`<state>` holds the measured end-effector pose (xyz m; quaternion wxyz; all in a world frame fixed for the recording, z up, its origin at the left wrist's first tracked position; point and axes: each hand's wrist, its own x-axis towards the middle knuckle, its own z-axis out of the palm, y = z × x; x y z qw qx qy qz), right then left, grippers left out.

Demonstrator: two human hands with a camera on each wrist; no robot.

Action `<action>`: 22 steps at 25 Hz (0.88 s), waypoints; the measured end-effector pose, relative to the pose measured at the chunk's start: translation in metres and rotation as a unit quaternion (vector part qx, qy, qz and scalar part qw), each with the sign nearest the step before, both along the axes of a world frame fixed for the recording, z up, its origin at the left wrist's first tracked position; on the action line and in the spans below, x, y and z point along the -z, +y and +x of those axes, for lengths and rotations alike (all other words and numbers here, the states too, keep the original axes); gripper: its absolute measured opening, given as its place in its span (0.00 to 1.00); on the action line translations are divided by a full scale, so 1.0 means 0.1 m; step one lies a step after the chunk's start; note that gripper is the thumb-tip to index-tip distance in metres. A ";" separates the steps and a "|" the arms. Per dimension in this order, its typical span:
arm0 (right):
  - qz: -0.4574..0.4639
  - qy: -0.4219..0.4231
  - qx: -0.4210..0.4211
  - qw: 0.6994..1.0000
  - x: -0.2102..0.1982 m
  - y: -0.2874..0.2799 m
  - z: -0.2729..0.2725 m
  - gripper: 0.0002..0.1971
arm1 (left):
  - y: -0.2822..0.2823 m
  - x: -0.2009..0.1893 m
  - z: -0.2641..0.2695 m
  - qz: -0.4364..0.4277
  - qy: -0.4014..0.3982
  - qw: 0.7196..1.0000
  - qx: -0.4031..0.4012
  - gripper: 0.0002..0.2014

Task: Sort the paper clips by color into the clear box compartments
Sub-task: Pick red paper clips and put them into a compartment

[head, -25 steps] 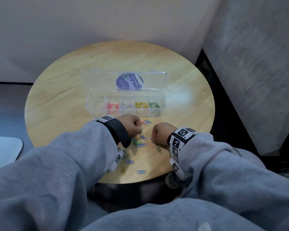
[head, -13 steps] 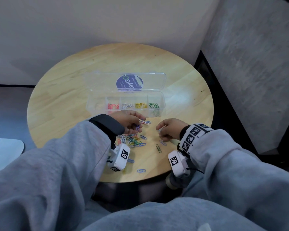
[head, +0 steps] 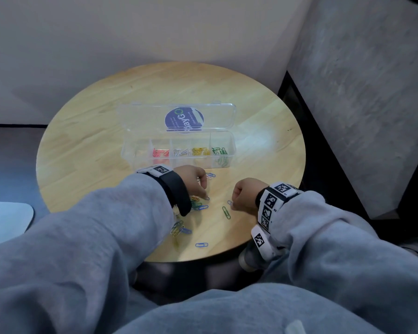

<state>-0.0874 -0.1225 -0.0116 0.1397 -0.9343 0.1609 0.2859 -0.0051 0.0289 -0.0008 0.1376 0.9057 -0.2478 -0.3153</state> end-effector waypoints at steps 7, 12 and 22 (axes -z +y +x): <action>-0.009 0.017 0.016 1.000 0.15 0.01 0.06 0.09 | -0.10 0.10 -0.12 0.094 -0.066 0.986 0.121 0.15; 0.014 0.008 0.051 0.999 0.20 -0.03 0.07 0.13 | -0.20 0.12 -0.15 0.150 -0.077 0.976 0.137 0.13; 0.203 -0.005 0.151 0.967 0.05 -0.14 0.05 0.09 | -0.13 0.13 -0.12 0.149 -0.057 0.976 0.146 0.08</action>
